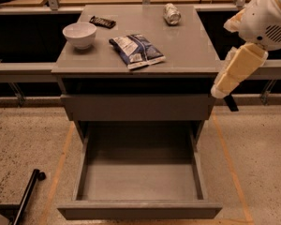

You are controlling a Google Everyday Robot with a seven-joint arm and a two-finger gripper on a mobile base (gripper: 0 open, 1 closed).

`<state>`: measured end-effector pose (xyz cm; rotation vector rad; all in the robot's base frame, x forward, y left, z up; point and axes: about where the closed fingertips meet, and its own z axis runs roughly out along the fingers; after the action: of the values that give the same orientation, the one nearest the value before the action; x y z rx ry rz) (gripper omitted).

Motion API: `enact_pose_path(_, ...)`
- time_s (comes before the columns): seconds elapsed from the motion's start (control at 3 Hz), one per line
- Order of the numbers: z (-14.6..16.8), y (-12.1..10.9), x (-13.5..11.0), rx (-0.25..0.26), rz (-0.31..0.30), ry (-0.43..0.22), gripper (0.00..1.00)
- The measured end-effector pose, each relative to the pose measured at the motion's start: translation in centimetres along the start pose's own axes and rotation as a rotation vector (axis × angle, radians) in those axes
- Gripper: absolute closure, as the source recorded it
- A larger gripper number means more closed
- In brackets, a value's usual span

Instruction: Place blue chip bag into middle drawer

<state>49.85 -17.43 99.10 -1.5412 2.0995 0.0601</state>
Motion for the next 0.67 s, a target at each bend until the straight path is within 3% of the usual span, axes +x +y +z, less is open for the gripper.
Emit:
enact_pose_path(0.33,0.5,0.1,0.3,-0.011,0.038,0.001,0.0)
enact_pose_path(0.67,3.6,-0.2,-0.8,-0.039,0.075,-0.077,0.0)
